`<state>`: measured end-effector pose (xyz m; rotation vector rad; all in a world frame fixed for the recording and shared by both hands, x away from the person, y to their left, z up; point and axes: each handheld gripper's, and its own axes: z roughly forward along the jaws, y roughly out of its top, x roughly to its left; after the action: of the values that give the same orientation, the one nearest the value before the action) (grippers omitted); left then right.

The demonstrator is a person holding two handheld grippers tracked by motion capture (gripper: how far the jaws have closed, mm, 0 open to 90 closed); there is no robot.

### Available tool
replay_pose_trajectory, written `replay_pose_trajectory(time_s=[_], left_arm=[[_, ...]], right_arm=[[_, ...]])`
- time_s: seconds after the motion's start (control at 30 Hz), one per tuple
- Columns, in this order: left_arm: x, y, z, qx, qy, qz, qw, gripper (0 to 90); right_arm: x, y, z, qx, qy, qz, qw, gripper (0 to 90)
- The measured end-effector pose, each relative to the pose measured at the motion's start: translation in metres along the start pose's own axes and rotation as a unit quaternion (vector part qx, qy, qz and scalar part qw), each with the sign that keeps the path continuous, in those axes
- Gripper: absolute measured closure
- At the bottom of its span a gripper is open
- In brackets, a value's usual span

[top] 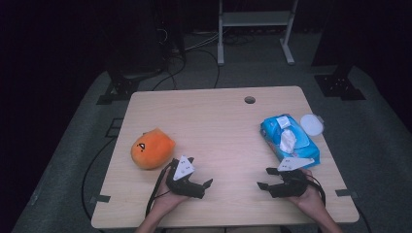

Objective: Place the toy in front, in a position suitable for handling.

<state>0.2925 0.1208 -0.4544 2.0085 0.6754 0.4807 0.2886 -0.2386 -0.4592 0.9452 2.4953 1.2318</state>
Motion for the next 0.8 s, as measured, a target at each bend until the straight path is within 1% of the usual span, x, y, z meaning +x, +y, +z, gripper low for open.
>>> replay_pose_trajectory(time_s=[0.07, 0.13, 0.2, 0.23, 0.3, 0.33, 0.43, 0.5, 0.6, 0.67, 0.7, 0.73, 0.8], left_arm=[[0.000, 0.001, -0.001, -0.001, -0.001, 0.000, 1.0000, 1.9], [0.002, 0.002, -0.003, -0.008, -0.004, -0.007, 0.9999, 1.9], [0.005, 0.004, -0.007, -0.014, -0.001, -0.007, 0.9999, 1.9], [0.005, 0.004, -0.007, -0.014, 0.000, -0.008, 0.9999, 1.9], [0.006, 0.006, -0.010, -0.014, 0.004, -0.005, 0.9999, 1.9], [0.006, 0.007, -0.012, -0.019, 0.004, -0.006, 0.9998, 1.9], [0.006, 0.008, -0.013, -0.024, 0.003, -0.005, 0.9997, 1.9], [0.008, 0.008, -0.015, -0.023, 0.006, -0.004, 0.9997, 1.9], [0.009, 0.010, -0.018, -0.030, 0.010, -0.005, 0.9995, 1.9], [0.013, 0.014, -0.025, -0.038, 0.020, 0.003, 0.9991, 1.9], [0.018, 0.018, -0.032, -0.048, 0.029, 0.001, 0.9984, 1.9], [0.018, 0.018, -0.032, -0.048, 0.029, 0.001, 0.9984, 1.9], [0.029, 0.021, -0.043, -0.061, 0.048, -0.001, 0.9970, 1.9]], right_arm=[[0.000, 0.000, 0.001, 0.000, 0.001, 0.000, 1.0000, 31.6], [0.000, 0.000, 0.001, 0.000, 0.000, -0.001, 1.0000, 31.6], [0.000, 0.000, 0.000, 0.000, 0.000, -0.001, 1.0000, 31.6], [0.000, 0.000, 0.000, 0.000, 0.000, -0.001, 1.0000, 31.6], [0.001, 0.000, 0.000, -0.001, 0.000, 0.001, 1.0000, 31.6], [0.001, 0.000, -0.001, -0.002, 0.000, 0.001, 1.0000, 31.6], [0.003, -0.001, -0.003, -0.004, -0.002, 0.000, 1.0000, 31.7], [0.004, -0.001, -0.004, -0.006, -0.004, 0.000, 1.0000, 31.6], [0.005, -0.001, -0.004, -0.006, -0.005, 0.001, 1.0000, 31.6], [0.005, 0.000, -0.004, -0.005, -0.006, -0.001, 1.0000, 31.7], [0.005, 0.000, -0.002, -0.002, -0.006, -0.004, 1.0000, 31.6], [0.005, 0.000, -0.002, -0.002, -0.006, -0.004, 1.0000, 31.6], [0.006, 0.000, 0.000, 0.000, -0.005, -0.005, 1.0000, 31.6]])
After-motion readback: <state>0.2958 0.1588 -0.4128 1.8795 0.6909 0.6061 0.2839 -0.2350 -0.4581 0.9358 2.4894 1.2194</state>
